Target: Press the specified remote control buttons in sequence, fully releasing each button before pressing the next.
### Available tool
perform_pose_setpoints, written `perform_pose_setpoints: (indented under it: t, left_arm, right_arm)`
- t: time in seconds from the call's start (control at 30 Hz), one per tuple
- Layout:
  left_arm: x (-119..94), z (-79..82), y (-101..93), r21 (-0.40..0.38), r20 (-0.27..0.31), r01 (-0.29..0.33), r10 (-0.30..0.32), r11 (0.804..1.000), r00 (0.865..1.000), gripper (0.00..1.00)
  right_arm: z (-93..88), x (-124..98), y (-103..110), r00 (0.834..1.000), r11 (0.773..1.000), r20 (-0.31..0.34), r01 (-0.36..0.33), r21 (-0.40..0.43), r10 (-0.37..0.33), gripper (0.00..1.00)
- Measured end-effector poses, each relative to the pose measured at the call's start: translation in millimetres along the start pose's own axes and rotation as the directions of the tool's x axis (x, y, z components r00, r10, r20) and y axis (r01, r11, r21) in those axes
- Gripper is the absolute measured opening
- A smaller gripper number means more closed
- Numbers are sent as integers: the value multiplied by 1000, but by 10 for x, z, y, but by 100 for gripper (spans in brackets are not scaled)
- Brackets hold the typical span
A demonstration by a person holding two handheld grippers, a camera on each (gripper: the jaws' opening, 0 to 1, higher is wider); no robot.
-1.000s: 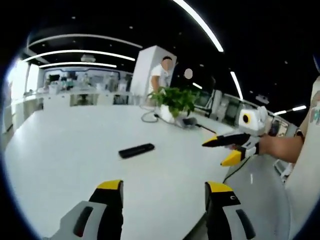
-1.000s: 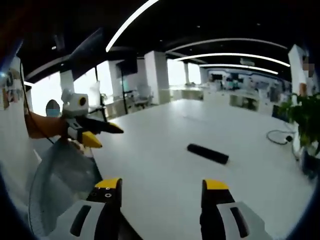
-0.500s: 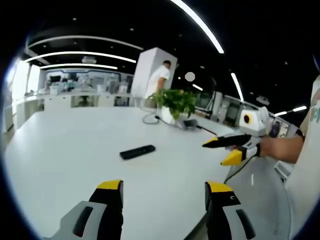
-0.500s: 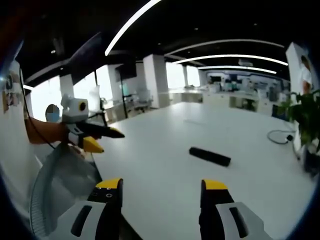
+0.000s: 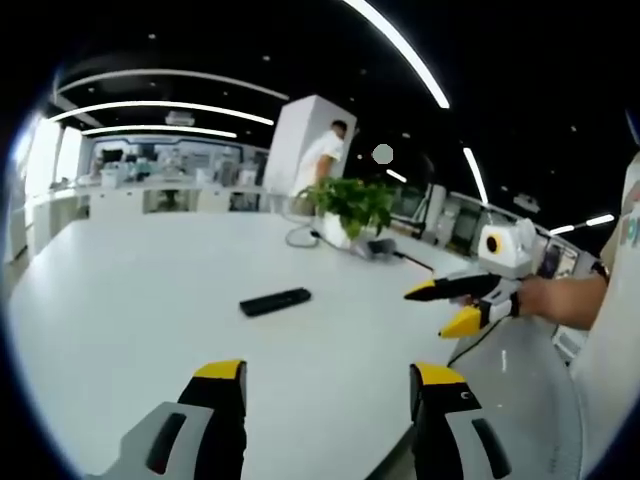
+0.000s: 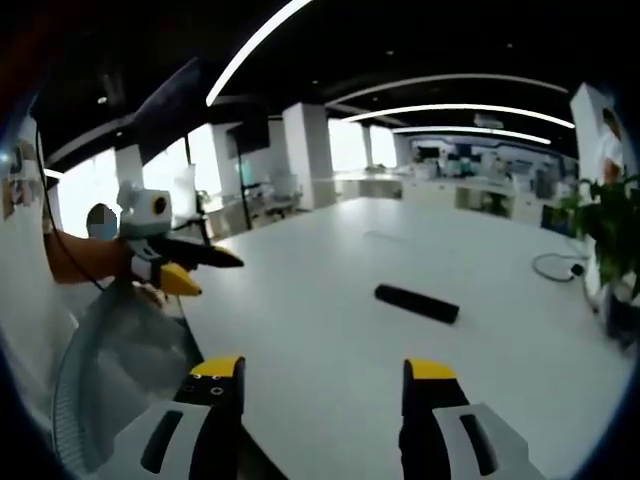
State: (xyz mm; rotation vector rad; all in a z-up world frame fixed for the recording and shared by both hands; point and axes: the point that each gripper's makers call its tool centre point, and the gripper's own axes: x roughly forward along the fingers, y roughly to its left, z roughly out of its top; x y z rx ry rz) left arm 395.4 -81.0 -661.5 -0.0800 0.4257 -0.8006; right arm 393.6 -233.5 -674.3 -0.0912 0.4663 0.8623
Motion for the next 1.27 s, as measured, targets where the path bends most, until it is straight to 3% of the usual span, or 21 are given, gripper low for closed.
perform_pose_setpoints:
  t: [0.2, 0.4, 0.97, 1.27]
  left_arm:
    - [-20, 43, -70, 84, 28, 11, -13, 996, 1000, 68]
    - [7, -52, -132, 150, -20, 22, -20, 988, 1000, 69]
    - [16, -120, -123, 171, -55, 22, -13, 985, 998, 69]
    - [5, -77, -91, 159, -32, 14, -9, 987, 999, 69]
  right_arm:
    - [-61, 23, 69, 999, 994, -44, 11, -113, -16, 62]
    - [-99, 41, 119, 998, 987, -67, 2, -160, -13, 62]
    - [-36, 6, 97, 1000, 994, -25, 6, -113, -8, 61]
    - [-32, 6, 79, 1000, 995, -26, 13, -103, -16, 60]
